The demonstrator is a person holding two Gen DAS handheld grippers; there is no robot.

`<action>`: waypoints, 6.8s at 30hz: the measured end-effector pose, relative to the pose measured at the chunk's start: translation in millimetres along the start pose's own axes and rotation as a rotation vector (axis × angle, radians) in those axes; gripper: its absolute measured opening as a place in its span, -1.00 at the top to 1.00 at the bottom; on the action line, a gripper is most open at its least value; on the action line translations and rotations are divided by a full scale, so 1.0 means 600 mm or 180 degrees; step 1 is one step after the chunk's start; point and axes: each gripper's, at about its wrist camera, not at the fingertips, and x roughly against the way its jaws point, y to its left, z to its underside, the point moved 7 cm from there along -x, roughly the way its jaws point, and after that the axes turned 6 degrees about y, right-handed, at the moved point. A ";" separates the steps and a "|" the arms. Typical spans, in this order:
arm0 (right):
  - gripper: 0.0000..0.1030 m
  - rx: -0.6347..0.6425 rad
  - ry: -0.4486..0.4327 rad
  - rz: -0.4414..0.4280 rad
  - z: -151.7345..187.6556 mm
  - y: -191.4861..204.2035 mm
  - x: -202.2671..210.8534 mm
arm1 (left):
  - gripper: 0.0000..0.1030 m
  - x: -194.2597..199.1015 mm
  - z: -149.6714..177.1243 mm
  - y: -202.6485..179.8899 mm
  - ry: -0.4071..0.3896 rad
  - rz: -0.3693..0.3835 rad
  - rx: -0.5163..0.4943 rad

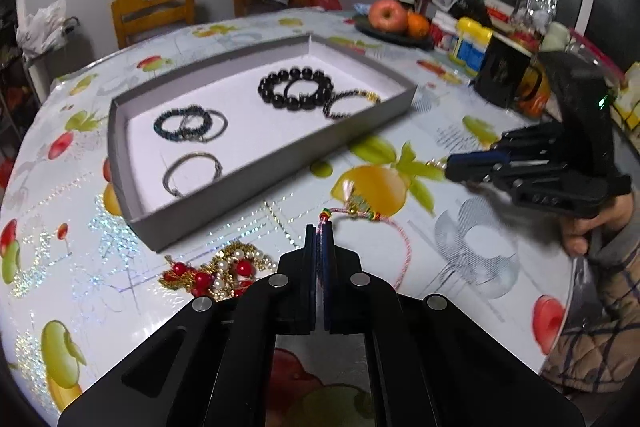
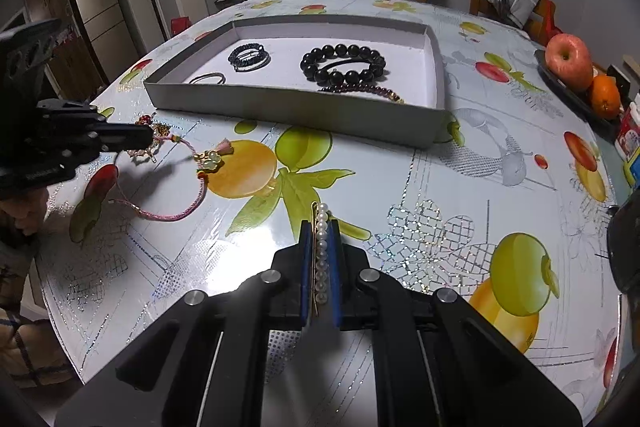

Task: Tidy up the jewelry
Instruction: 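Carry both items into the gray box and open both tools, then move both open tools back to the red bead ornament and pearl clip, then grasp the pearl hair clip with the right tool while the left tool grasps the red bead ornament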

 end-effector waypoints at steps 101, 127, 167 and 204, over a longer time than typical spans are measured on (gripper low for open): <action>0.44 -0.0633 -0.0614 0.0006 -0.243 -0.138 -0.062 | -0.62 -0.084 -0.162 0.075 -0.0248 -0.0306 0.0343; -0.08 -0.0259 -0.0565 -0.0071 -0.138 -0.015 -0.003 | -0.64 0.076 -0.020 0.155 -0.0531 -0.0458 0.0738; 0.23 0.0820 0.0107 -0.0430 -0.115 0.275 -0.103 | -0.76 0.081 0.079 0.171 -0.0259 -0.0692 0.0875; 0.23 0.0423 -0.0042 -0.0404 -0.088 0.161 -0.056 | 0.71 0.003 0.045 0.104 0.0161 -0.0403 0.0561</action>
